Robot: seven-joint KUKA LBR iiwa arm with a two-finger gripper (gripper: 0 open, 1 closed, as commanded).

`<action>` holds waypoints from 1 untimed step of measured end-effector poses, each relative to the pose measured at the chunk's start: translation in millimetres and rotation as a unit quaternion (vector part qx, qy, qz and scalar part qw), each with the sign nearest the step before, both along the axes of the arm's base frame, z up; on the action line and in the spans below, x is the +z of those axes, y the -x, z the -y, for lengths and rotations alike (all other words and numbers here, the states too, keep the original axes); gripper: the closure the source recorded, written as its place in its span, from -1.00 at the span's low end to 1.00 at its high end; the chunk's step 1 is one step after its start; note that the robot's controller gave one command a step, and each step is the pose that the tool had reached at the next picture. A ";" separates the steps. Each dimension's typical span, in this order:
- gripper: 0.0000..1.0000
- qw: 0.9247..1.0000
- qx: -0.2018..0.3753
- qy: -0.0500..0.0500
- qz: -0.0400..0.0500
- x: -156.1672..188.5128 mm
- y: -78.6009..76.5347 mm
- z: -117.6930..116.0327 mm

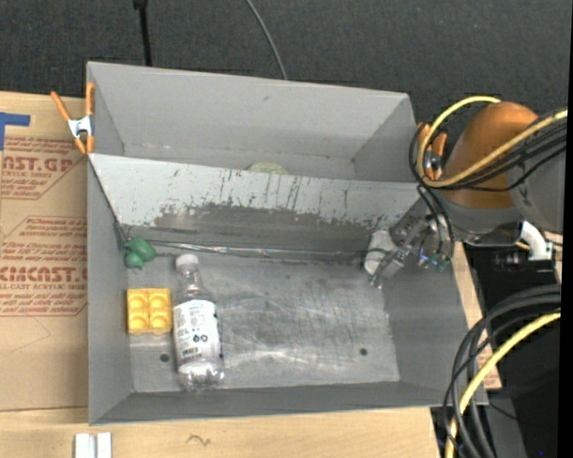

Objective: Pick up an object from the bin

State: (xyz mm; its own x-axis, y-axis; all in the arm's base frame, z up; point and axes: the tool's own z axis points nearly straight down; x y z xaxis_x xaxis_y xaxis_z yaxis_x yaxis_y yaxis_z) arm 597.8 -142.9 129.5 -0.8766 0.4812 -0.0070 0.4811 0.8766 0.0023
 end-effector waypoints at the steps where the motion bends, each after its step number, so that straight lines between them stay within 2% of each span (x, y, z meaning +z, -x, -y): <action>1: 1.00 1.000 0.000 0.000 -0.004 -16.1 1.6 0.0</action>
Offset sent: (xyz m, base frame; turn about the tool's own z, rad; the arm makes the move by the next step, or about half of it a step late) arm 0.0000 0.0000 0.0266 0.0000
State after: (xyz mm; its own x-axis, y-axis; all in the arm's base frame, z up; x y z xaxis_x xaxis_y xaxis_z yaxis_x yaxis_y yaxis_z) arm 596.2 -142.9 113.5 -0.8769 0.4807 -0.0008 0.4807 0.8769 -0.0010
